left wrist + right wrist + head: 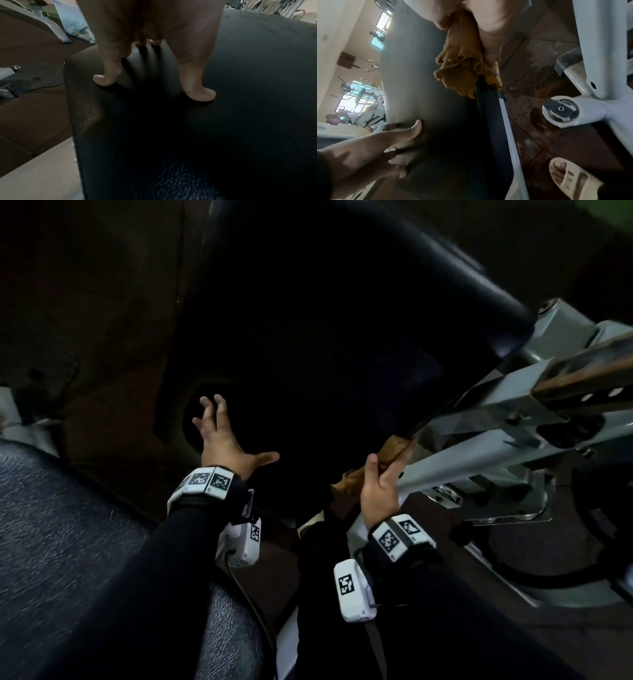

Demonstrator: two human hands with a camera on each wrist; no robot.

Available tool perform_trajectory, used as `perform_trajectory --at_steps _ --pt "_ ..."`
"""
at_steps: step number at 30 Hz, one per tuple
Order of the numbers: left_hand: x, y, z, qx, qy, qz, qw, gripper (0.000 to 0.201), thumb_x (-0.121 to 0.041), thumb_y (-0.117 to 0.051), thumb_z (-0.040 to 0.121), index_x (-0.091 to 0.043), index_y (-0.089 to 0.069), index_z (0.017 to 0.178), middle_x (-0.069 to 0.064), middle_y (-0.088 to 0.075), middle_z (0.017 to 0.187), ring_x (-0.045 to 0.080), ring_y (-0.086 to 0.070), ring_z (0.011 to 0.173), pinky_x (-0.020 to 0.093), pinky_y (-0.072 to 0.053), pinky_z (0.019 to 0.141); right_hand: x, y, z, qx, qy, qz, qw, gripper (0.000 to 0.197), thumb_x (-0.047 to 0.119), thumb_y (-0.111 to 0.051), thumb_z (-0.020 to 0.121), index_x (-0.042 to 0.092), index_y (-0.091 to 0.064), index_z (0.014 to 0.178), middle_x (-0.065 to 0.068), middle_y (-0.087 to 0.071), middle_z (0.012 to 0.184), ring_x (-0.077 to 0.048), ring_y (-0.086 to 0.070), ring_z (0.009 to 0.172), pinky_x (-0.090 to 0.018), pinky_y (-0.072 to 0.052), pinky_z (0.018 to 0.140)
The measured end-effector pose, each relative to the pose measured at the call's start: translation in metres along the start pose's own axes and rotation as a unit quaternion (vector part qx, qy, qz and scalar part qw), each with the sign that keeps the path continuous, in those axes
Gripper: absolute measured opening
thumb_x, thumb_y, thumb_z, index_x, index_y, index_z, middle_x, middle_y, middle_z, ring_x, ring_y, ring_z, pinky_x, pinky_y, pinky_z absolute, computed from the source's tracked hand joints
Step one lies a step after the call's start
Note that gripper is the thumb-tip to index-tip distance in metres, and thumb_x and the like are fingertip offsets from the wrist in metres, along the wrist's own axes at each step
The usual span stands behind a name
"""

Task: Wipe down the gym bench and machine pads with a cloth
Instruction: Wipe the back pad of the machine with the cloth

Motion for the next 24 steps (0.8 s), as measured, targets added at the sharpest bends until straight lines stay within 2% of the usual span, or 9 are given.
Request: perform_trajectory --at_steps 2,4,6,9,11,15,19,22,24 --pt "0.0 -0.001 0.002 -0.005 -0.003 -0.01 1.0 0.136 -0.044 -0.091 0.047 -0.033 -0.003 0.15 -0.007 0.006 0.158 0.028 0.008 0.146 0.053 -0.028 0.111 0.001 0.001 0.006 0.007 -0.038 0.032 0.999 0.066 0.022 -0.043 0.097 0.023 -0.002 0.15 -0.013 -0.022 0.153 -0.017 -0.028 0.138 -0.025 -0.022 0.114" --pt "0.0 -0.001 0.003 -0.01 -0.003 -0.014 1.0 0.136 -0.043 -0.091 0.046 -0.033 -0.004 0.15 -0.007 0.006 0.158 0.028 0.008 0.146 0.052 -0.028 0.111 -0.001 0.002 0.01 -0.001 -0.046 0.025 0.999 0.067 0.025 -0.044 0.097 0.024 -0.002 0.15 -0.018 -0.022 0.153 -0.029 -0.027 0.14 -0.04 -0.022 0.117" --pt "0.0 -0.002 0.003 -0.013 -0.005 -0.015 1.0 0.136 -0.043 -0.091 0.045 -0.033 -0.005 0.149 -0.007 0.006 0.158 0.029 0.008 0.146 0.052 -0.029 0.11 -0.005 0.001 0.004 -0.006 -0.024 -0.025 0.999 0.072 0.03 -0.043 0.097 0.016 0.003 0.15 -0.018 -0.026 0.151 -0.017 -0.027 0.14 -0.032 -0.023 0.116" --pt "-0.002 -0.002 0.003 -0.018 -0.008 -0.023 1.0 0.134 -0.041 -0.092 0.045 -0.031 -0.007 0.149 -0.006 0.004 0.158 0.029 0.008 0.146 0.051 -0.028 0.11 -0.01 -0.008 -0.015 -0.028 0.047 -0.055 0.997 0.07 0.012 -0.047 0.098 -0.011 0.0 0.144 0.001 -0.035 0.131 0.033 -0.017 0.116 0.01 -0.016 0.093" --pt "-0.003 -0.002 0.003 -0.021 -0.007 -0.024 0.999 0.134 -0.039 -0.092 0.046 -0.028 -0.009 0.15 -0.004 0.004 0.158 0.029 0.008 0.146 0.05 -0.027 0.111 -0.025 -0.02 -0.031 -0.002 0.012 -0.041 0.999 0.068 0.009 -0.047 0.097 -0.015 -0.002 0.141 0.016 -0.028 0.117 0.043 -0.015 0.101 0.015 -0.015 0.082" --pt "-0.006 -0.002 0.005 -0.014 -0.003 -0.022 1.0 0.134 -0.038 -0.092 0.047 -0.026 -0.007 0.15 -0.001 0.005 0.158 0.031 0.01 0.145 0.051 -0.024 0.113 -0.063 -0.048 -0.067 0.085 -0.153 -0.033 0.984 0.076 0.036 -0.046 0.095 0.004 -0.002 0.149 -0.014 -0.032 0.146 -0.001 -0.026 0.134 -0.012 -0.017 0.111" --pt "-0.005 -0.001 0.004 -0.001 -0.002 -0.03 1.0 0.137 -0.037 -0.092 0.049 -0.031 0.001 0.15 -0.002 0.01 0.158 0.032 0.015 0.144 0.054 -0.024 0.112 -0.063 -0.053 -0.081 0.075 -0.117 -0.063 0.988 0.08 0.023 -0.055 0.094 -0.008 -0.002 0.145 -0.007 -0.035 0.119 0.032 -0.013 0.093 0.018 -0.009 0.071" --pt "-0.006 -0.001 0.003 0.009 -0.002 -0.044 0.999 0.142 -0.033 -0.092 0.051 -0.042 0.013 0.146 -0.004 0.017 0.157 0.03 0.019 0.143 0.055 -0.023 0.11 -0.067 -0.047 -0.069 0.077 -0.155 -0.031 0.984 0.076 0.03 -0.049 0.096 0.004 -0.001 0.148 -0.01 -0.037 0.14 0.003 -0.03 0.119 0.012 -0.014 0.084" --pt "-0.007 -0.001 0.003 0.009 -0.002 -0.055 0.998 0.143 -0.031 -0.092 0.051 -0.043 0.014 0.146 -0.004 0.018 0.157 0.03 0.021 0.143 0.056 -0.021 0.111 -0.061 -0.041 -0.056 0.071 -0.159 -0.01 0.985 0.074 0.036 -0.047 0.096 0.016 0.001 0.15 -0.007 -0.042 0.141 -0.01 -0.04 0.127 -0.008 -0.026 0.101"
Point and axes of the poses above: each hand's wrist, its own z-axis towards the middle knuckle, its own y-axis out of the back of the hand, x = y × z, the point moved 5 cm from there along z, towards the middle knuckle
